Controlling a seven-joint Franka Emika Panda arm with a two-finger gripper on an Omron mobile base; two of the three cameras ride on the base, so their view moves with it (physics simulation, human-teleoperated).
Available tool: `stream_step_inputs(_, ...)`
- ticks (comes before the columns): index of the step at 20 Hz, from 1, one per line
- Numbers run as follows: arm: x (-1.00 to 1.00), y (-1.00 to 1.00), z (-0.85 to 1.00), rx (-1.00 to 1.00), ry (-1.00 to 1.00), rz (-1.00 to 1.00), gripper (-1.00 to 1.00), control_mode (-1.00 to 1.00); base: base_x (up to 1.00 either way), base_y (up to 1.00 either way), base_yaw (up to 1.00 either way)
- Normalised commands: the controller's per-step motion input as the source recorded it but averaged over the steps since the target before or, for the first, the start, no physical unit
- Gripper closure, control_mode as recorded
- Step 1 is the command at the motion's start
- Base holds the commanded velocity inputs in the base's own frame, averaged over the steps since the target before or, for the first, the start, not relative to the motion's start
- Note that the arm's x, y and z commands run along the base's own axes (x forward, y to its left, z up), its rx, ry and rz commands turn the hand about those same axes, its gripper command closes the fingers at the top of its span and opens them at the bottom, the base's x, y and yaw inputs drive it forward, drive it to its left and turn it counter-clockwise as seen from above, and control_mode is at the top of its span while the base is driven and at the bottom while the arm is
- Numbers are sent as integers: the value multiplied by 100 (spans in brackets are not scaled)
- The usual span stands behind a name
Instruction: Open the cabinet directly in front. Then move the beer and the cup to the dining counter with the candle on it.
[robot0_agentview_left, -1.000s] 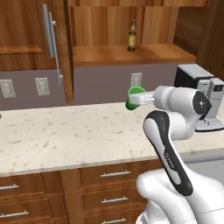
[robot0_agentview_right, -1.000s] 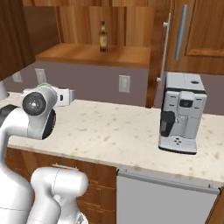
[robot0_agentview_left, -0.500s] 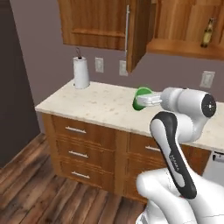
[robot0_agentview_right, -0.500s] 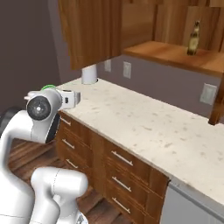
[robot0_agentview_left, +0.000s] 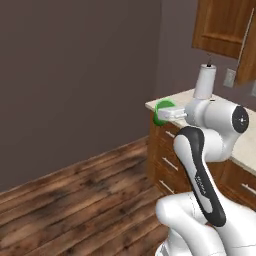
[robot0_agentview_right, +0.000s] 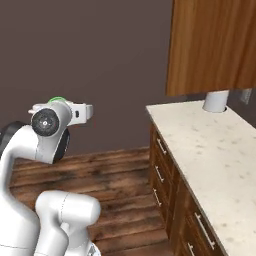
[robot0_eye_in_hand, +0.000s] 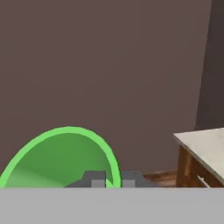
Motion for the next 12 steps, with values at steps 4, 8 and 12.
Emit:
stream_step_inputs(4,0,0,0,0,0,0,100,100,-2,0,99)
stream_step_inputs(8,0,0,0,0,0,0,100,100,-2,0,100)
stream_step_inputs(12,0,0,0,0,0,0,100,100,-2,0,100)
